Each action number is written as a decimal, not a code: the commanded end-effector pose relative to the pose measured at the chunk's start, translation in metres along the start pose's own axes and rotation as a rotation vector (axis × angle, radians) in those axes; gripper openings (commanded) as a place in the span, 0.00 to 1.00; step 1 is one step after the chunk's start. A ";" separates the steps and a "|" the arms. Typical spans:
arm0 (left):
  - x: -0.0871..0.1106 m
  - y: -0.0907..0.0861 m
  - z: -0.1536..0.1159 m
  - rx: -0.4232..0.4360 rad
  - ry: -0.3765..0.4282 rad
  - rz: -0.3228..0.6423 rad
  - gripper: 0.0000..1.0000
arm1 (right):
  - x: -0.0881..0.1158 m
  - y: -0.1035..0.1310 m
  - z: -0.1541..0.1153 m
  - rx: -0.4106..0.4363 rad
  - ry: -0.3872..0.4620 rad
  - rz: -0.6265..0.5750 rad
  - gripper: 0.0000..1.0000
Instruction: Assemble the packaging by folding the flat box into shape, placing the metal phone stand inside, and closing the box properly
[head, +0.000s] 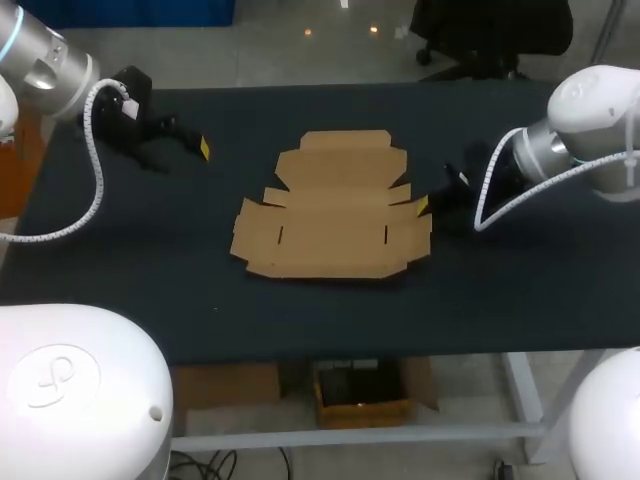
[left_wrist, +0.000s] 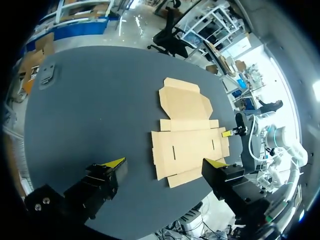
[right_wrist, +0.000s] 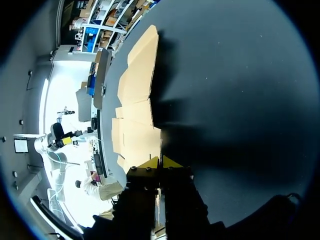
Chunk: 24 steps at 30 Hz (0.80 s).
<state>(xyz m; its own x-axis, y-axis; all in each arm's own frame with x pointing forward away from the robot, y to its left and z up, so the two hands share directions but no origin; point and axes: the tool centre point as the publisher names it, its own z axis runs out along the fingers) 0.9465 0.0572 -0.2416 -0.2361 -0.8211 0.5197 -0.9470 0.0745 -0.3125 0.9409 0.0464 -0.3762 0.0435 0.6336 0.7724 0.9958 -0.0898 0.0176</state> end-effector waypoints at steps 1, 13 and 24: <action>0.006 0.011 -0.003 0.011 -0.003 0.004 1.00 | -0.001 -0.013 -0.005 -0.010 0.010 -0.003 0.00; 0.018 0.044 -0.003 0.001 -0.038 -0.069 1.00 | -0.009 -0.035 -0.022 -0.033 -0.002 0.026 1.00; 0.017 0.051 -0.001 -0.032 -0.046 -0.158 1.00 | -0.005 -0.027 -0.057 -0.078 -0.076 0.020 1.00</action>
<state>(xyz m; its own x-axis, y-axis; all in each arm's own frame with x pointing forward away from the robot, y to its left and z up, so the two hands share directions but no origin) 0.8915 0.0465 -0.2486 -0.0748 -0.8473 0.5258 -0.9767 -0.0442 -0.2101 0.9161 0.0025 -0.3524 0.0687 0.6780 0.7318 0.9866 -0.1549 0.0509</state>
